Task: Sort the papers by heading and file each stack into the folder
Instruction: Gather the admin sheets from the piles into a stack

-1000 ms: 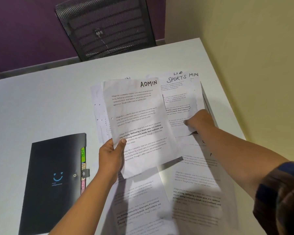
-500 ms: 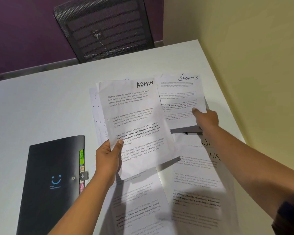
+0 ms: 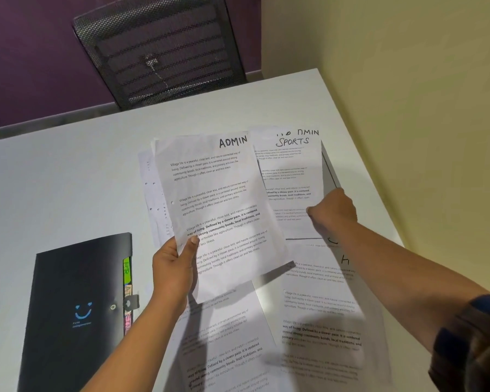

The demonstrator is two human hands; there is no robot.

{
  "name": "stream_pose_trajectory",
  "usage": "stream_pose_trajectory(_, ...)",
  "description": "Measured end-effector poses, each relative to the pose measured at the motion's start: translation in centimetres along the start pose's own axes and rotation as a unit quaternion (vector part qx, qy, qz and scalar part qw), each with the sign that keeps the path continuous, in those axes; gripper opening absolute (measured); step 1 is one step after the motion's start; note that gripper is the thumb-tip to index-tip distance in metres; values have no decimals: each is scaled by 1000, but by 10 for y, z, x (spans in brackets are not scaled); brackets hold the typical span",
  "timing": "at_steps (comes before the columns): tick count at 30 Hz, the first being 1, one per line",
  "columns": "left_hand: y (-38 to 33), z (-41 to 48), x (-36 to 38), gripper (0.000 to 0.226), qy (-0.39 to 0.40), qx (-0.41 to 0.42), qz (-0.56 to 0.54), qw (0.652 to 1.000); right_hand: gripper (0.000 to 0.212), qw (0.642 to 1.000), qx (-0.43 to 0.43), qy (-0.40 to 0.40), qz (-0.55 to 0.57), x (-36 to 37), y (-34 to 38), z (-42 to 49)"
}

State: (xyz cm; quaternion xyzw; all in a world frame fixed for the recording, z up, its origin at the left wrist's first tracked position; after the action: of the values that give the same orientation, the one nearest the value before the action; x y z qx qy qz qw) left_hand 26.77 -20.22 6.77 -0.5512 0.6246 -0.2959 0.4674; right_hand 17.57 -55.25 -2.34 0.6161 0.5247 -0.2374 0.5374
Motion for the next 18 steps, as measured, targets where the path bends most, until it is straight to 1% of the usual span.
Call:
stream_pose_trajectory(1,0,0,-1,26,-3,5,1,1000,53,1000,5,11,-1,3,0,0)
stream_pose_trajectory(2,0,-1,-1,26,-5,10,3,1000,46,1000,11,21,7,5,0,1)
stream_pose_trajectory(4,-1,-1,-3,26,-11,22,11,1000,22,999,24,35,22,9,-1,2)
stream_pose_trajectory(7,2,1,-5,25,-16,22,10,1000,16,998,40,44,4,10,0,3)
stream_pose_trajectory(10,7,5,-7,26,-16,12,6,1000,9,997,39,26,54,7,2,5)
stream_pose_trajectory(12,8,6,-8,26,-16,11,4,1000,5,997,31,-2,75,4,4,6)
stream_pose_trajectory(13,9,6,-8,26,-14,11,5,1000,9,997,23,-12,74,3,6,4)
stream_pose_trajectory(16,10,6,-5,27,-4,13,9,1000,39,999,3,-31,27,5,14,-3)
stream_pose_trajectory(17,11,6,-4,28,-2,13,10,1000,44,999,1,-36,-1,8,14,-3)
stream_pose_trajectory(18,11,7,-3,28,1,12,10,1000,44,999,2,-38,-21,10,14,-4)
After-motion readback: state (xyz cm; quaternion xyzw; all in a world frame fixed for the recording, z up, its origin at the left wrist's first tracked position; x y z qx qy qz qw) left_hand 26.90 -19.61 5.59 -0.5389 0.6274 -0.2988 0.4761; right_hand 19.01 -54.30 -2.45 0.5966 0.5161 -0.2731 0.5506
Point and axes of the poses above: each hand's wrist, its own z-axis towards the middle knuckle, its own x-axis out of the palm, y = z × x, the point moved 8 cm from there along z, towards the middle knuckle, and after that the axes turned 14 degrees about -y, right-handed, at the moved point
